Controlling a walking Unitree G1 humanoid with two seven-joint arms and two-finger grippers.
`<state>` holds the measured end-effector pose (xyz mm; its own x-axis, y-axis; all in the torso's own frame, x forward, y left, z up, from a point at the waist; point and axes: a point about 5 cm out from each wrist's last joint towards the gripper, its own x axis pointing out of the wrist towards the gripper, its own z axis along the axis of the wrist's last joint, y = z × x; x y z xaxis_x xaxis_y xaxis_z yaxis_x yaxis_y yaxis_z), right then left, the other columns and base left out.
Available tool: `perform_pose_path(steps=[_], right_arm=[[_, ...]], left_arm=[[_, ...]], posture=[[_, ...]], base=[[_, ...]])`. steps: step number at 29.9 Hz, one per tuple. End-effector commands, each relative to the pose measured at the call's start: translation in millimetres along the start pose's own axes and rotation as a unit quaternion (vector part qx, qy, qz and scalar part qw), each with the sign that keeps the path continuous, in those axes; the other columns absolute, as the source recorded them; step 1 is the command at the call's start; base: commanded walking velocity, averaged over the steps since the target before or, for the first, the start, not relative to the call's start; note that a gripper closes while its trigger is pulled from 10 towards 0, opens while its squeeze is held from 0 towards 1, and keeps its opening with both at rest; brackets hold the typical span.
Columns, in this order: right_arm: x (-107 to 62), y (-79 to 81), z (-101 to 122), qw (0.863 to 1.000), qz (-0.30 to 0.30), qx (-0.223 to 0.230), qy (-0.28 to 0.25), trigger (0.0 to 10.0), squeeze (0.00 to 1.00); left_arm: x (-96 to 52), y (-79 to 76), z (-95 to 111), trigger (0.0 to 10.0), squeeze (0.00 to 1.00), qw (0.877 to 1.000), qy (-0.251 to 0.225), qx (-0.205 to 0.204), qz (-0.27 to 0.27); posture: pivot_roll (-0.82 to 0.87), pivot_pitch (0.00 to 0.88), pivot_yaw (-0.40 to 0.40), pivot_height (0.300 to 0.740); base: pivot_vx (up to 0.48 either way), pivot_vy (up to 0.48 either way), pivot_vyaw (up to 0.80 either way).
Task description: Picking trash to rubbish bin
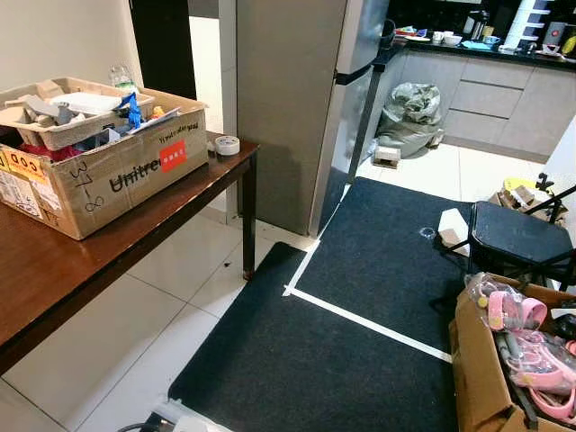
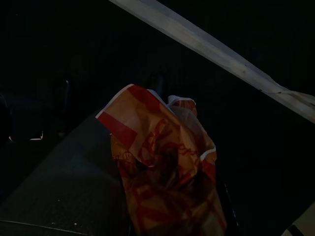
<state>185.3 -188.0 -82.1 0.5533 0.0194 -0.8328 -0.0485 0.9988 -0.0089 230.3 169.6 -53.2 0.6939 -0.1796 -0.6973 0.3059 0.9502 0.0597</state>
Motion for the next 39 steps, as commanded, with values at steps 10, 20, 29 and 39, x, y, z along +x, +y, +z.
perform_pose_path(steps=[10,20,29,39], right_arm=[[-1.2,-3.1,-7.6,1.0,-0.008,0.009,0.013,10.0,0.0],[-1.1,-3.7,-6.9,1.0,-0.008,0.009,0.011,10.0,0.0],[-1.0,-3.7,-5.9,1.0,-0.007,0.01,0.01,10.0,0.0],[-0.9,-3.2,-6.0,1.0,-0.007,0.011,0.01,10.0,0.0]], left_arm=[[-1.6,-5.2,-10.3,10.0,0.0,1.0,0.018,0.002,-0.008],[-1.3,-3.7,-9.3,10.0,0.0,1.0,0.018,-0.003,-0.002],[-1.5,-4.0,-10.7,10.0,0.0,1.0,0.02,-0.004,-0.001],[-1.6,-3.5,-11.0,10.0,0.0,1.0,0.019,-0.007,0.0]], posture=[[-0.08,0.144,-0.012,0.74],[-0.08,0.143,-0.009,0.74],[-0.08,0.143,-0.011,0.74],[-0.08,0.142,-0.01,0.74]], base=[[0.0,0.0,0.0],[0.0,0.0,0.0],[0.0,0.0,0.0],[0.0,0.0,0.0]])
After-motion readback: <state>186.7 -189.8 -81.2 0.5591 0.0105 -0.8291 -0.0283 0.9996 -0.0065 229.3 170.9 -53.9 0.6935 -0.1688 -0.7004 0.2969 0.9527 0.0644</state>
